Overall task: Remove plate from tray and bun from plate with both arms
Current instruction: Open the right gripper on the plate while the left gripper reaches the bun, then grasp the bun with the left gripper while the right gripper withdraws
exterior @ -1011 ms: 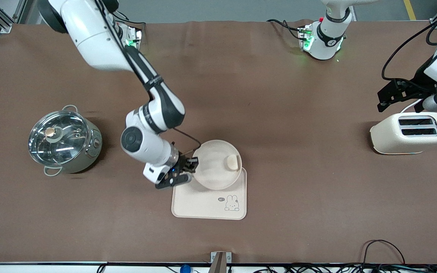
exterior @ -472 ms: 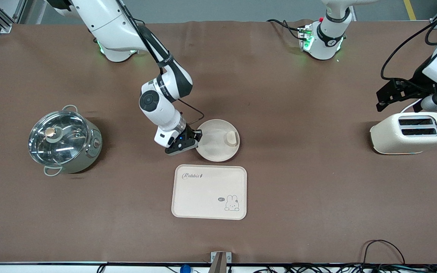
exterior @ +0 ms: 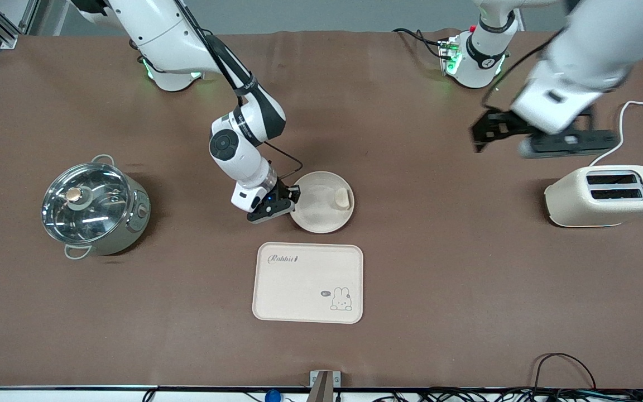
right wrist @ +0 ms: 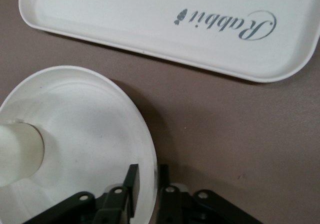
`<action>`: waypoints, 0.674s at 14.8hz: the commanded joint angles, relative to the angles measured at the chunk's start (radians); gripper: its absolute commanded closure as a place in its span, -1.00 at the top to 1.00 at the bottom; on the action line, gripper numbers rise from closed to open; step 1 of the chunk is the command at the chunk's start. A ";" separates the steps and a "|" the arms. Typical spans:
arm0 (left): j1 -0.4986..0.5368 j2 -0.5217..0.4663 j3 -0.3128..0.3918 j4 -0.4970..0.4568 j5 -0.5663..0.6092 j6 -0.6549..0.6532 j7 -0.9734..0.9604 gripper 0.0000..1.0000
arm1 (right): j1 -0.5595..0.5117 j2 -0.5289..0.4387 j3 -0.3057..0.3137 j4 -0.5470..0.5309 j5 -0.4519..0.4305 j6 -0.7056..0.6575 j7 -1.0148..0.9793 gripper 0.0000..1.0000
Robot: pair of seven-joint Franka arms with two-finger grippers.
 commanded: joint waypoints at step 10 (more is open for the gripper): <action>-0.356 0.559 -0.016 0.020 0.338 0.416 -0.485 1.00 | -0.193 -0.185 -0.006 0.144 0.001 -0.424 0.000 1.00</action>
